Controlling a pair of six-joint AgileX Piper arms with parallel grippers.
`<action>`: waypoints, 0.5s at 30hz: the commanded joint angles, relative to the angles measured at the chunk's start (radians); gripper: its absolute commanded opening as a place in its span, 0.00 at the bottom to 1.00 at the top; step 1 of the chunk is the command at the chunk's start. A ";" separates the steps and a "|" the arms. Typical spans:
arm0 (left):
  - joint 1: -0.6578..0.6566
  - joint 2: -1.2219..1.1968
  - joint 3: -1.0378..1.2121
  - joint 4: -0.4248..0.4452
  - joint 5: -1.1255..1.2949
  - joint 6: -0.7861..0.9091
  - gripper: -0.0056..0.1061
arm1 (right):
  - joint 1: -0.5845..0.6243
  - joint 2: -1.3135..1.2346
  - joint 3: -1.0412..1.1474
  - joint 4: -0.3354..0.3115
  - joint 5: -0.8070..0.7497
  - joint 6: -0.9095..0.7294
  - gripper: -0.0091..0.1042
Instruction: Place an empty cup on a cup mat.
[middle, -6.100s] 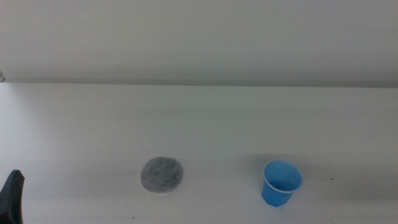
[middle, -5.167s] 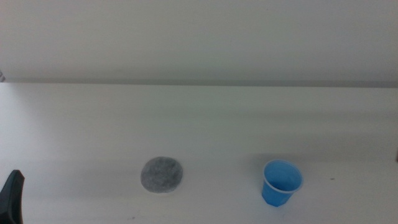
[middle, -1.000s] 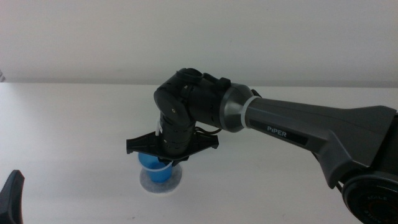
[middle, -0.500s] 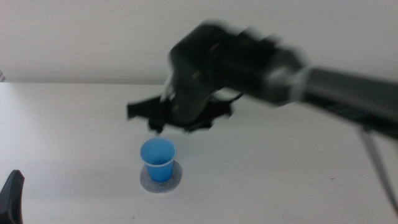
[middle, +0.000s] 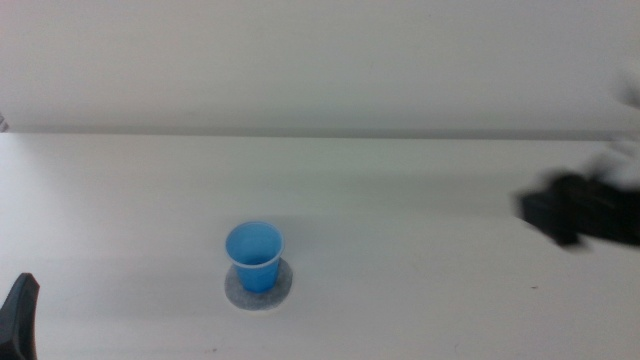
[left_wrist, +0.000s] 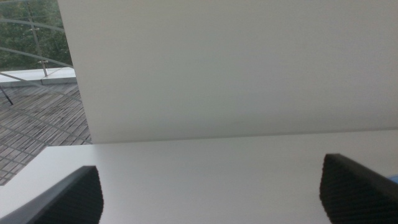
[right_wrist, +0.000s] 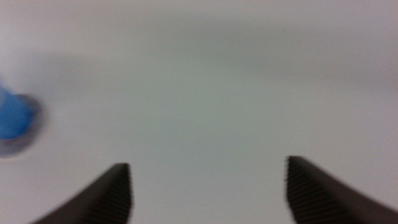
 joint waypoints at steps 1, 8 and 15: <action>-0.008 -0.041 0.041 0.000 -0.012 0.000 0.89 | -0.103 -0.180 0.181 -0.013 -0.094 -0.068 0.80; -0.008 -0.041 0.041 0.000 -0.012 0.000 0.89 | -0.350 -0.580 0.492 0.045 -0.283 -0.270 0.90; -0.008 -0.041 0.041 0.000 -0.012 0.000 0.89 | -0.434 -0.830 0.629 0.139 -0.485 -0.481 0.90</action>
